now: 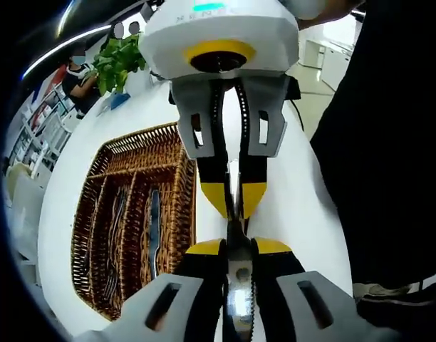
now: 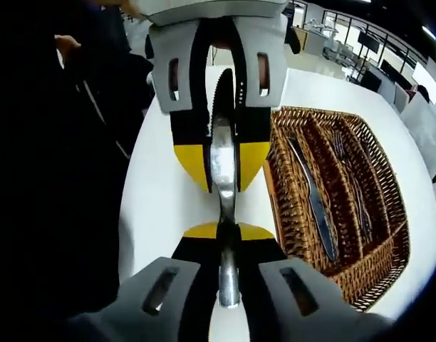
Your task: Arrange the knives, forks, and spoons in their matching storage slots by inserting each utensil handle-first until every utensil is classified and aligned in the correct compartment
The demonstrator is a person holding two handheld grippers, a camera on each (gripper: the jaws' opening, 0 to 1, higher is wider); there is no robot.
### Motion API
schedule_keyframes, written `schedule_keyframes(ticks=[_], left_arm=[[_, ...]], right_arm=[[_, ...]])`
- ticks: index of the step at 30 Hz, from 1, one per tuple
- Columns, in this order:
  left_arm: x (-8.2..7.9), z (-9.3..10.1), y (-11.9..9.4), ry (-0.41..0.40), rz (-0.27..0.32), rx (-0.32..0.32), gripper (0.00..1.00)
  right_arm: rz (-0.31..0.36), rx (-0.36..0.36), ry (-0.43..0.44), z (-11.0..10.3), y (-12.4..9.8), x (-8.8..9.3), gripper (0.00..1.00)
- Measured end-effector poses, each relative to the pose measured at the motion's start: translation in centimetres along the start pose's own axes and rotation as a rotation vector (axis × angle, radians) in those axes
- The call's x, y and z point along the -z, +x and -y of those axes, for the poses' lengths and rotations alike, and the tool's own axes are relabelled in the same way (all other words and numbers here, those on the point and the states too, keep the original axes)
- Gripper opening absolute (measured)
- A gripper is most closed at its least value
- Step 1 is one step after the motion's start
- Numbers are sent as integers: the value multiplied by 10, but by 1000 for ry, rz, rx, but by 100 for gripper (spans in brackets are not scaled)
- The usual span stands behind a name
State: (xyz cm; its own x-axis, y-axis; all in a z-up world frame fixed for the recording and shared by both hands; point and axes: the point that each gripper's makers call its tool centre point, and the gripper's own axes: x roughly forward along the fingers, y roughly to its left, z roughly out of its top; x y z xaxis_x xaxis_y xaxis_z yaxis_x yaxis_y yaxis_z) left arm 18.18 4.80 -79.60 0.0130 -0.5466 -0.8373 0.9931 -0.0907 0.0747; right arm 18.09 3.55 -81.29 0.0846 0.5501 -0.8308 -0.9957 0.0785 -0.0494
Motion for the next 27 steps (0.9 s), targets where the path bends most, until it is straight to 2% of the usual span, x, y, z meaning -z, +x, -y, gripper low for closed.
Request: schedule_keyframes(ticks=[6,9,13,16,20,27], left_arm=[[-9,-4,-7,-11,51,-15,12],[-13,-1,-8,-3,69,-6,12],[-13,1,-8,6,75,-3,12],[-10,2,-7,2,74,3,13],[-5,1,-7,-2,64,-12,13],[-6,-4,-7,-10,64,-30,14]], right_arm=[[22,19,15,6,-8,0,6],[32,-23,63,1,-8,0,7],[38,-24,53,-2,-5,1,6],[31,-8,10,-3,-7,-1,5],[36,-1,23,-1,-12,-5,4],[-6,10,16,2,-20,-6,4]])
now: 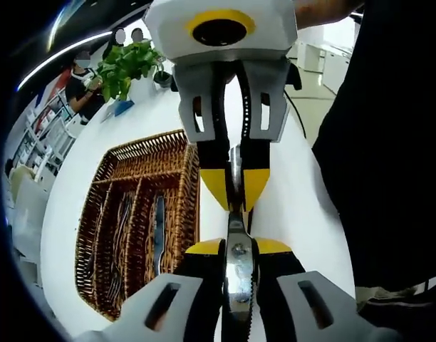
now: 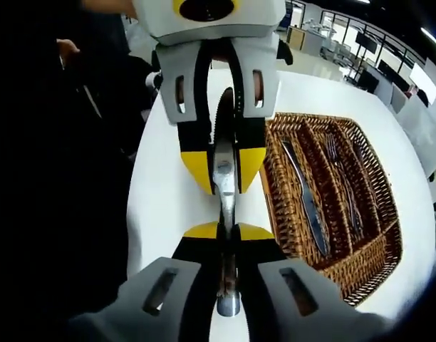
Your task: Arrange the knives, forks, and spoons in their matching storage slots by inserting each utensil handle-first until every utensil is classified and aligned in the correct compartment
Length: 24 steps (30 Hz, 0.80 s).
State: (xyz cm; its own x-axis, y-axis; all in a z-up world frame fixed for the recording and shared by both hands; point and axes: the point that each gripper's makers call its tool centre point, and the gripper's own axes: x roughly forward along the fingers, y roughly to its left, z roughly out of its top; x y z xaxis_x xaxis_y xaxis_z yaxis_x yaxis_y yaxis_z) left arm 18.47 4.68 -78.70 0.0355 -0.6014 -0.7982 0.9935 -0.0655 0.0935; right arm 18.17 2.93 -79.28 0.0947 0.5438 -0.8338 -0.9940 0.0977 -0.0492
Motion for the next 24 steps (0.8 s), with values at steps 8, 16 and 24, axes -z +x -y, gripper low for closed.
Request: schedule_keyframes(ticks=[8,16,24], left_arm=[[-5,-13,-11,-67,66,-58,29],[0,-24,-30,-139,116,-132,35],[5,-27,-48,-214,168,-198,55]], right_arm=[[-24,21,27,6,-11,2,4],[-49,28,15,6,-20,2,4],[-91,33,3,8,-26,8,4]])
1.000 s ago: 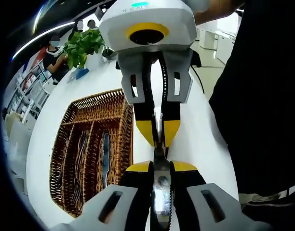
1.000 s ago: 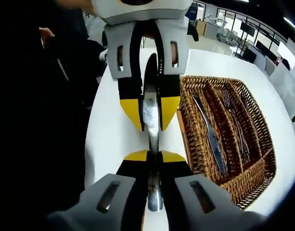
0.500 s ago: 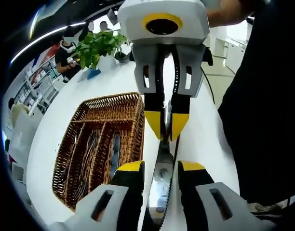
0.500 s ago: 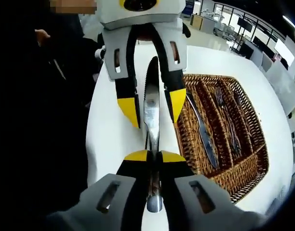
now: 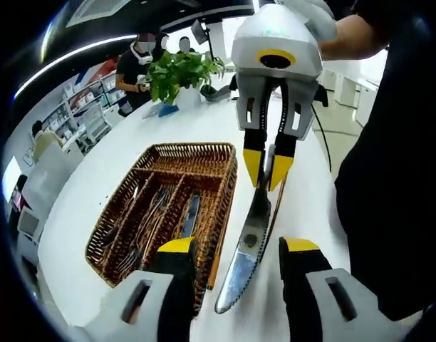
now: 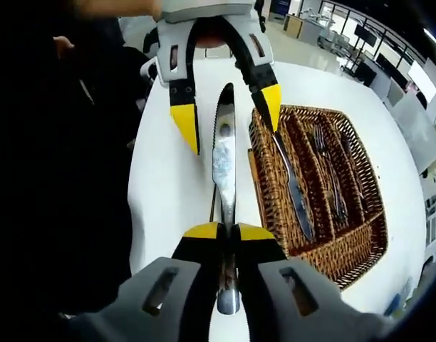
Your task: Arrange the knives, forks, and spoons in their matching storage slots by inserting each utensil handle-first until every utensil is classified and aligned in the correct compartment
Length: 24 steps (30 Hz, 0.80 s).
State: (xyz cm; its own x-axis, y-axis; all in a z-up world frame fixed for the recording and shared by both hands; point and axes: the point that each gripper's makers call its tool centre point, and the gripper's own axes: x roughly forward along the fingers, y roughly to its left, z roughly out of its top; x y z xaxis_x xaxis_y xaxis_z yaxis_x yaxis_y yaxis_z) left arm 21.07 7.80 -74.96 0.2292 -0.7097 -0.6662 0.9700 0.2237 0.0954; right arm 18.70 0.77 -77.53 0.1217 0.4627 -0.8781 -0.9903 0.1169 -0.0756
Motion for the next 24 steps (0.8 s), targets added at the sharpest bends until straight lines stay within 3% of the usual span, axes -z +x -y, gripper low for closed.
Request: schedule_keyframes(ticks=[7,13,18,24], left_arm=[[-2,-17,-28,-161,110,-108,79],[0,-20,-60,-305,217,-168,98],[23,-30,-92,-360,225,-302,100],[22,-32,-119,-357,240,-369,100]], right_arm=[[-18,18,-4,7,-10,2,5],[-55,41,-16,17,-21,7,5],[-60,49,-13,22,-30,5,5],[-81,47,-33,27,-44,-2,5]])
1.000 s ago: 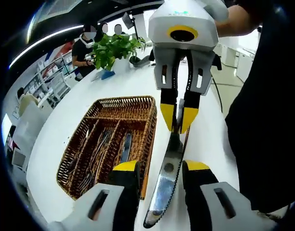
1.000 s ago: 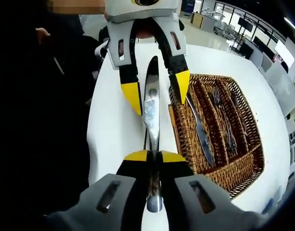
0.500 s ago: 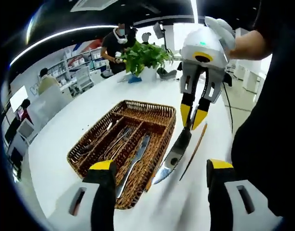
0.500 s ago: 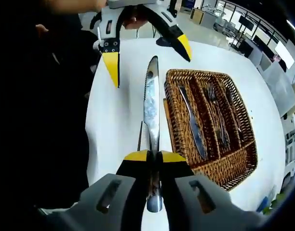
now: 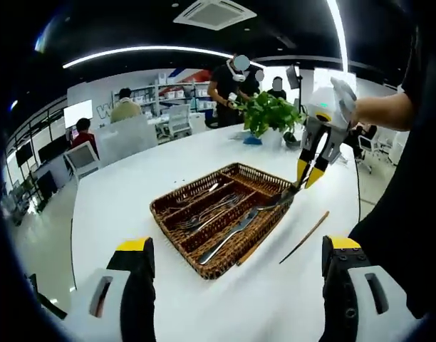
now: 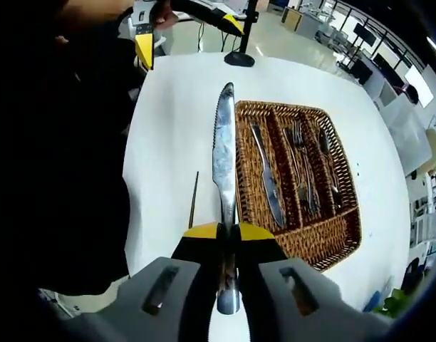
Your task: Arrange the knives, forks, and spoons in their matching storage slots by inserting each utensil handle-first until every utensil is classified and aligned in the correct compartment
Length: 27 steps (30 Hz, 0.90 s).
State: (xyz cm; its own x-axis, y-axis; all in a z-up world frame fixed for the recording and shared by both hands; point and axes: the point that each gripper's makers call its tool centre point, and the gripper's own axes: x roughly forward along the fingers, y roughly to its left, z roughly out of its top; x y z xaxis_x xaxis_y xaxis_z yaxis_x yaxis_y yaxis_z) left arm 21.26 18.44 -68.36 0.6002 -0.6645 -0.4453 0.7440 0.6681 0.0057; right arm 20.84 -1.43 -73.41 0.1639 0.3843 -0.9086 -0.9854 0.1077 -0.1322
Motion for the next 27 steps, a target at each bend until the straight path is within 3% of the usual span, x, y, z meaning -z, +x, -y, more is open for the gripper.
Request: schedule_keyframes(ticks=[4,10,14,27], left_arm=[[-11,-2,-11,-7,25,-36,100],[-9,-14,-22,-40,39,-87,100],[-3,-18,-26,-47,46,-96,100],[-6,-14,-34,-24,43,-101,100]], right_arm=[[-12,4,-26,4,-8,-5,5],[-29,-4,-41,7,-16,-14,5],[-38,1,-48,10,-16,-17,5],[-65,6,-70,21,-15,-26,5]])
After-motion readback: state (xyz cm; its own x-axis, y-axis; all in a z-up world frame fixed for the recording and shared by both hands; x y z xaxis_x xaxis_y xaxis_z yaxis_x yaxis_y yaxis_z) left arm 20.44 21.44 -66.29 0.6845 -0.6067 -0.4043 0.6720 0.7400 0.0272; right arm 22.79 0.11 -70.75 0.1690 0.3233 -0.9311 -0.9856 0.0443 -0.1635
